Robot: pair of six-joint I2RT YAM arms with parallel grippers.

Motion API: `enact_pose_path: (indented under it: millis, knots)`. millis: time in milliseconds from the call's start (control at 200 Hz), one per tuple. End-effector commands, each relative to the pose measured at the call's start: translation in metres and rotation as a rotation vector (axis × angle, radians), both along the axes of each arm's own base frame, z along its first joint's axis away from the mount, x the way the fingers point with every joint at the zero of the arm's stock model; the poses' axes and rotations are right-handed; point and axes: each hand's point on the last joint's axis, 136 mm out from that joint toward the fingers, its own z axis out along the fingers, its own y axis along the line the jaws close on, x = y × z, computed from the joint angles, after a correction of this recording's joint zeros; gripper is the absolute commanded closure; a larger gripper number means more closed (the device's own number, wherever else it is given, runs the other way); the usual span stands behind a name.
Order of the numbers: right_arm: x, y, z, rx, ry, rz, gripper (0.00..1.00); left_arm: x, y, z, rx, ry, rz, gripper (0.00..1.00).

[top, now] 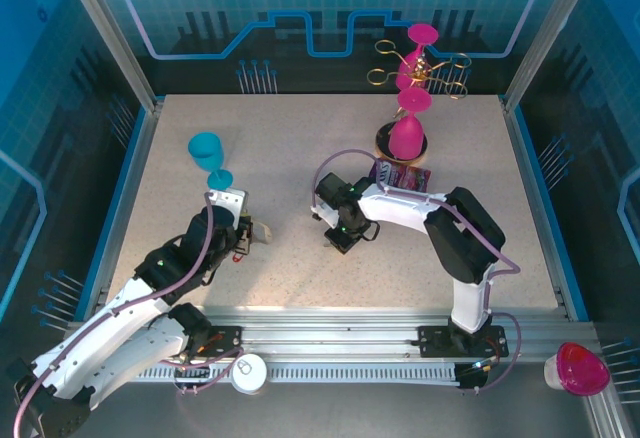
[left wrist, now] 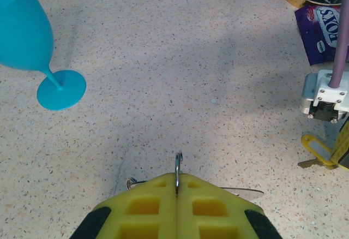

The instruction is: Put the keys on the keyring

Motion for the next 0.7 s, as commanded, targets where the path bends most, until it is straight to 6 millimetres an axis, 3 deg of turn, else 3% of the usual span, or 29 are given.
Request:
enact_pose_path:
  millis: [0, 290, 480, 615, 690]
  knots:
    - [-0.008, -0.003, -0.006, -0.029, 0.034, 0.015, 0.91, 0.003, -0.003, 0.003, -0.005, -0.020, -0.016, 1.00]
    - [-0.007, -0.002, -0.003, -0.028, 0.027, 0.015, 0.89, 0.003, -0.003, 0.003, -0.005, -0.020, -0.021, 1.00]
    - [-0.006, -0.002, -0.001, -0.028, 0.022, 0.013, 0.97, 0.003, -0.003, 0.004, -0.005, -0.022, -0.020, 1.00]
    - [-0.004, -0.001, 0.009, -0.011, -0.003, 0.014, 1.00, 0.003, -0.003, 0.004, -0.002, -0.023, -0.022, 1.00]
    - [0.000, 0.001, 0.024, 0.016, -0.051, 0.021, 1.00, 0.003, -0.004, 0.005, 0.002, -0.025, -0.031, 1.00]
